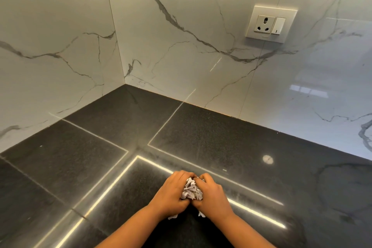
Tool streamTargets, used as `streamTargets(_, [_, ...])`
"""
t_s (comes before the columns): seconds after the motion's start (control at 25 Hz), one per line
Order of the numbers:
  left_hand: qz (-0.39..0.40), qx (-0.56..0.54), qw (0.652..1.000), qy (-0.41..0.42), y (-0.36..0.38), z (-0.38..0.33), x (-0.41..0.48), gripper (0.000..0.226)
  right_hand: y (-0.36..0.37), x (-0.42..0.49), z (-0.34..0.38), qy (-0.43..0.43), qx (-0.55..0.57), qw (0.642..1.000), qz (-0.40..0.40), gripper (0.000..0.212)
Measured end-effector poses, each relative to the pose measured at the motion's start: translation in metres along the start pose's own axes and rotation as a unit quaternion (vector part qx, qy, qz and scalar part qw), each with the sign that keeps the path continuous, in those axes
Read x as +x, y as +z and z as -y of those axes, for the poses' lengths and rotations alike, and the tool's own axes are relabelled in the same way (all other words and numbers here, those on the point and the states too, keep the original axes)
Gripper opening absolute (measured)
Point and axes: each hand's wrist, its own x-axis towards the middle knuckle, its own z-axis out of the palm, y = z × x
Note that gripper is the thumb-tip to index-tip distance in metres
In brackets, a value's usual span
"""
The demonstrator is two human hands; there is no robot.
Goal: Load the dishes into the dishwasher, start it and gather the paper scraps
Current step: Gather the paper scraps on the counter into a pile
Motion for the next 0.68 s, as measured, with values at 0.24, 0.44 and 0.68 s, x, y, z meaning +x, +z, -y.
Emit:
streamTargets(0.24, [-0.051, -0.034, 0.997, -0.054, 0.011, -0.016, -0.006, 0.047, 0.002, -0.009, 0.011, 0.058, 0.122, 0.99, -0.038, 0.019])
streamTargets(0.44, [-0.073, -0.094, 0.991, -0.067, 0.017, -0.044, -0.005, 0.039, -0.019, -0.028, 0.011, 0.058, 0.18, 0.977, -0.093, 0.048])
streamTargets(0.68, [-0.102, -0.104, 0.988, -0.046, 0.02, -0.111, -0.016, 0.042, -0.059, -0.077, 0.007, 0.032, 0.189, 0.969, -0.154, 0.05])
